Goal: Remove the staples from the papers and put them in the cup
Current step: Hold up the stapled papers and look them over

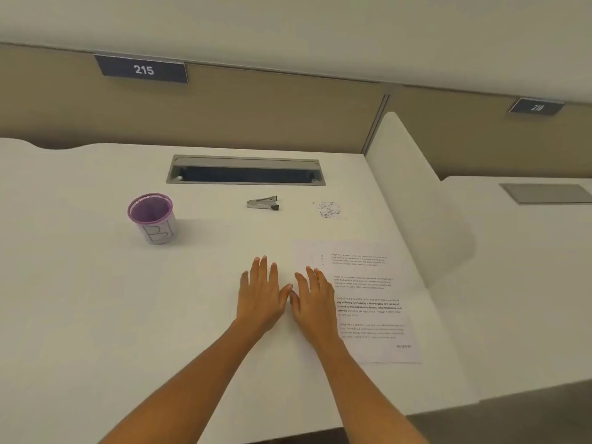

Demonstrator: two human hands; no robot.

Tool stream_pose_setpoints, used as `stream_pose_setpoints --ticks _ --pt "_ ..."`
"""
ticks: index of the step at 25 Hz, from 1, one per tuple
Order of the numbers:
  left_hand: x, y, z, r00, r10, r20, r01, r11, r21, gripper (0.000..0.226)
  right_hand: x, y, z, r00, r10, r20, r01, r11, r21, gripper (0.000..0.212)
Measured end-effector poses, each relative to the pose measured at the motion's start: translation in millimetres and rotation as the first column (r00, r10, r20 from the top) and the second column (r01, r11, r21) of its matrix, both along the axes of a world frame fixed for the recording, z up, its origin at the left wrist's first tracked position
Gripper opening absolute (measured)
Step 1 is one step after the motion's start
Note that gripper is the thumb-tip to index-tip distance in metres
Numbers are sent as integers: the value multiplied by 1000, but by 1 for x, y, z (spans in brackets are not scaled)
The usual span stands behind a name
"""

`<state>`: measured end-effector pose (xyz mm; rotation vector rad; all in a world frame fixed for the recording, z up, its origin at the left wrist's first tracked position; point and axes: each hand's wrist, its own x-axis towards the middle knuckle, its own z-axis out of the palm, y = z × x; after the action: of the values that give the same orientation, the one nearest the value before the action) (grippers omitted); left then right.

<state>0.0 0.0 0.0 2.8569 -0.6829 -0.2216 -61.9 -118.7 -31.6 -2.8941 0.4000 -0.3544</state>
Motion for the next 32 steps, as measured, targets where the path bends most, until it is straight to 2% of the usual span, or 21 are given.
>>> stream_pose_setpoints --ticks 4,8,11,13,15,18,21,23,29,32 --pt "-10 -10 -13 1000 2 27 -1 999 -38 56 -12 -5 -8 1000 -7 -14 8 1000 16 36" --pt "-19 -22 -15 1000 16 -19 -16 999 -49 50 -17 -20 -11 999 5 47 -6 999 42 26" --pt "-23 -29 -14 996 68 -65 -70 997 -32 50 -21 -58 -2 974 -217 61 213 974 72 30" --pt "-22 -36 -11 991 104 -88 -108 993 -38 49 -29 -94 3 909 -415 25 411 907 90 33" --pt "-20 -44 -7 976 154 -152 -168 982 -89 48 -40 -129 6 808 -587 -53 589 800 116 38" --pt "-13 -59 3 896 241 -374 -319 934 -163 45 -48 -164 11 656 -721 -225 755 635 166 58" --pt "-8 -75 15 747 274 -606 -476 857 -200 46 -43 -171 13 641 -703 -308 760 636 131 71" --pt "-6 -84 19 663 294 -689 -564 801 -200 48 -37 -168 16 661 -669 -340 738 662 132 75" --pt "-11 -100 19 566 319 -760 -650 740 -174 46 -19 -141 23 713 -560 -421 677 705 209 83" --pt "-10 -100 15 537 346 -769 -696 697 -172 46 -13 -133 24 693 -559 -455 703 664 253 84"
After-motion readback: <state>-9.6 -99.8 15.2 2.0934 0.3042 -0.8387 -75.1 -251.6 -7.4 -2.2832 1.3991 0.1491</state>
